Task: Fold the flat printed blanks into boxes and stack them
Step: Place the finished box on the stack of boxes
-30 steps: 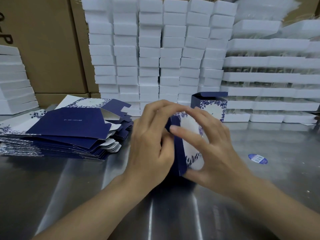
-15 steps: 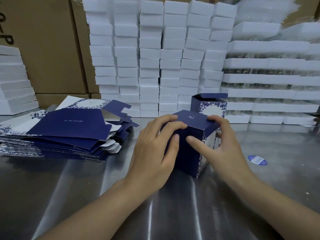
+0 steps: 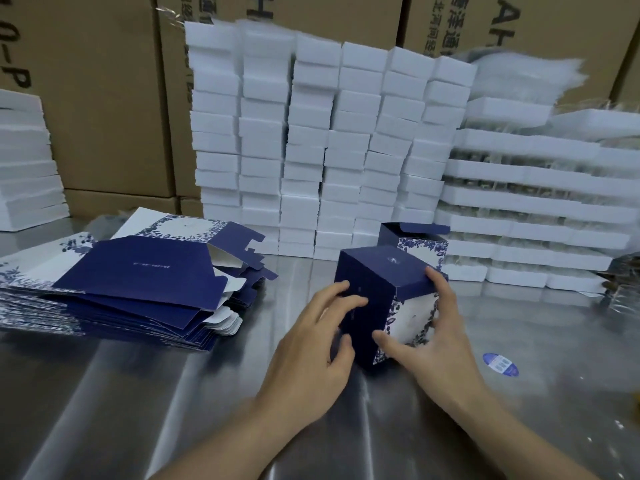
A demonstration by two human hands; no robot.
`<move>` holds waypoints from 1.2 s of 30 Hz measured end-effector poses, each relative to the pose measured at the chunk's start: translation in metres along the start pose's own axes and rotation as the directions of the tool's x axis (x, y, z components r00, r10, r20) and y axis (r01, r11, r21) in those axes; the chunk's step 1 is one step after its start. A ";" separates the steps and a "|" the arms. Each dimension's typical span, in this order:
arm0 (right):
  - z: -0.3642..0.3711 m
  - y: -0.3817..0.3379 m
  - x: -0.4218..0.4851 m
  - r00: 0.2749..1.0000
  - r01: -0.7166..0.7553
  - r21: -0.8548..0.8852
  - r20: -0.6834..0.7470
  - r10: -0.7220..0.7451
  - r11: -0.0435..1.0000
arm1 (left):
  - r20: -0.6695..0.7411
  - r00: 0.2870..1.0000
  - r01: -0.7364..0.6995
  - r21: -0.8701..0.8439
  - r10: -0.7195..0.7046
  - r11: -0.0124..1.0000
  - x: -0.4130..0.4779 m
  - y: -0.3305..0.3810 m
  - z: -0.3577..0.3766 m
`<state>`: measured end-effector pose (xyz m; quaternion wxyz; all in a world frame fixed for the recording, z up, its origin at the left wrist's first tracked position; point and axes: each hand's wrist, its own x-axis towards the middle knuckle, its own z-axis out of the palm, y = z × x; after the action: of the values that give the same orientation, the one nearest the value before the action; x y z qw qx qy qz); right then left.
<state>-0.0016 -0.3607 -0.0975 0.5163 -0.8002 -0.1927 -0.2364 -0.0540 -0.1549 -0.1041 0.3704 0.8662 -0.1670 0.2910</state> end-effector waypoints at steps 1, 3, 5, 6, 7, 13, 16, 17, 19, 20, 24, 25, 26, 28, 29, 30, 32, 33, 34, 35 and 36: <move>-0.003 -0.004 0.012 0.998 0.009 -0.020 -0.054 -0.010 1.000 | -0.002 1.000 0.013 -0.004 -0.013 1.000 0.001 -0.001 0.000; -0.013 -0.013 0.051 0.982 0.051 -0.081 -0.179 -0.065 0.995 | -0.024 0.998 0.058 -0.029 -0.059 0.998 0.004 -0.005 0.000; -0.026 -0.025 0.101 0.950 0.064 -0.094 -0.298 -0.089 0.994 | -0.051 0.990 0.128 -0.102 -0.134 0.986 0.008 -0.011 0.002; -0.032 -0.031 0.126 0.932 0.052 -0.094 -0.354 -0.082 0.994 | -0.071 0.983 0.159 -0.151 -0.171 0.976 0.011 -0.015 0.004; -0.036 -0.035 0.148 0.916 0.031 -0.097 -0.396 -0.067 0.995 | -0.091 0.974 0.187 -0.199 -0.208 0.962 0.013 -0.019 0.006; -0.037 -0.017 0.218 0.937 -0.207 -0.228 -0.327 0.125 0.951 | -0.171 0.918 0.287 -0.331 -0.357 0.899 0.023 -0.031 0.006; -0.033 0.012 0.222 0.943 -0.288 -0.326 -0.262 0.207 0.900 | -0.153 0.918 0.297 -0.346 -0.366 0.890 0.023 -0.032 0.007; -0.032 0.019 0.221 0.941 -0.305 -0.325 -0.249 0.230 0.895 | -0.152 0.918 0.297 -0.347 -0.366 0.889 0.023 -0.032 0.008; -0.031 0.027 0.221 0.935 -0.321 -0.304 -0.255 0.248 0.897 | -0.153 0.918 0.301 -0.336 -0.367 0.893 0.024 -0.032 0.007; -0.030 0.028 0.220 0.933 -0.319 -0.310 -0.267 0.240 0.895 | -0.153 0.917 0.304 -0.332 -0.369 0.893 0.025 -0.031 0.007; -0.023 0.030 0.217 0.929 -0.290 -0.299 -0.315 0.193 0.909 | -0.131 0.914 0.326 -0.327 -0.384 0.887 0.024 -0.029 0.006; -0.021 0.032 0.216 0.925 -0.299 -0.280 -0.321 0.205 0.912 | -0.125 0.913 0.331 -0.327 -0.388 0.885 0.024 -0.029 0.006; -0.018 0.034 0.214 0.921 -0.312 -0.270 -0.321 0.221 0.911 | -0.121 0.913 0.333 -0.328 -0.389 0.884 0.024 -0.029 0.006; -0.013 0.036 0.211 0.919 -0.324 -0.271 -0.317 0.234 0.906 | -0.117 0.913 0.337 -0.326 -0.392 0.883 0.024 -0.028 0.006; -0.010 0.036 0.211 0.919 -0.323 -0.274 -0.321 0.230 0.906 | -0.116 0.912 0.339 -0.324 -0.393 0.883 0.024 -0.027 0.005; -0.008 0.036 0.210 0.918 -0.320 -0.274 -0.327 0.225 0.907 | -0.116 0.912 0.339 -0.324 -0.393 0.883 0.024 -0.027 0.006; -0.006 0.038 0.210 0.918 -0.314 -0.281 -0.334 0.214 0.907 | -0.110 0.911 0.345 -0.326 -0.397 0.880 0.024 -0.028 0.005; -0.005 0.039 0.211 0.917 -0.317 -0.285 -0.336 0.215 0.905 | -0.104 0.911 0.349 -0.326 -0.400 0.879 0.024 -0.028 0.006; -0.005 0.039 0.211 0.916 -0.322 -0.287 -0.337 0.219 0.902 | -0.098 0.909 0.356 -0.328 -0.406 0.875 0.024 -0.028 0.006; -0.005 0.040 0.212 0.916 -0.324 -0.290 -0.335 0.222 0.900 | -0.093 0.907 0.362 -0.328 -0.411 0.873 0.023 -0.028 0.006; -0.005 0.041 0.212 0.917 -0.327 -0.291 -0.329 0.226 0.899 | -0.090 0.904 0.369 -0.327 -0.417 0.870 0.024 -0.028 0.006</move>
<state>0.1925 -0.3676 -0.0031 0.4213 -0.8536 0.0449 -0.3032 -0.0194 -0.1426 -0.1078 0.5621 0.7891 0.0003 0.2478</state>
